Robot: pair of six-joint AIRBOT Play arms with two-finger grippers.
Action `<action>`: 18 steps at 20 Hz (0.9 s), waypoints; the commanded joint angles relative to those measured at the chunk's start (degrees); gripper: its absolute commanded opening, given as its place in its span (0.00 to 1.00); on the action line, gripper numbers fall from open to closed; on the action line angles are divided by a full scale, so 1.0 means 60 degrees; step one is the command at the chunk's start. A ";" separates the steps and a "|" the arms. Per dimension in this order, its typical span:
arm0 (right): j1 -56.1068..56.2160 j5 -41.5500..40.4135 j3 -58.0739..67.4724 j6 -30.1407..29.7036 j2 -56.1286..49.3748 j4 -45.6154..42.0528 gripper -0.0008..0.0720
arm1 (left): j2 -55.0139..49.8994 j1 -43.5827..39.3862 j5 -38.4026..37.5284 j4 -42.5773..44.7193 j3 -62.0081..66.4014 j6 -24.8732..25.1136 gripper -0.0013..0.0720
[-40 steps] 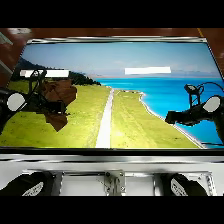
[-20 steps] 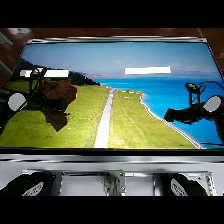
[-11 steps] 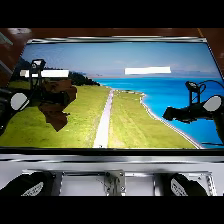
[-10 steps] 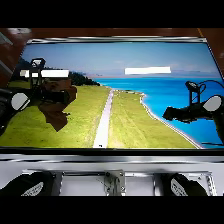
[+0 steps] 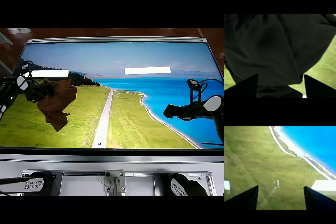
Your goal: Fold the shirts.
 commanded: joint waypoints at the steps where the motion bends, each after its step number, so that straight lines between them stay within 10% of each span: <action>1: 0.0007 -0.0255 -0.0004 0.0000 -0.0004 -0.0051 0.96 | -0.1814 0.0594 -0.0302 -0.0867 0.0761 0.0025 0.99; 6: 0.0004 -0.0244 -0.0004 0.0058 -0.0004 -0.0004 0.96 | -0.2976 0.0557 -0.0415 -0.1300 0.1209 -0.0015 0.97; 9: 0.0007 -0.0204 -0.0004 0.0270 -0.0004 -0.0004 0.96 | -0.2991 0.0528 -0.0510 -0.1351 0.1239 0.0058 0.12; 18: 0.0004 0.0568 0.0685 0.0215 0.0018 -0.1198 0.95 | 0.0576 -0.2113 -0.1632 -0.2229 0.1960 0.2433 0.07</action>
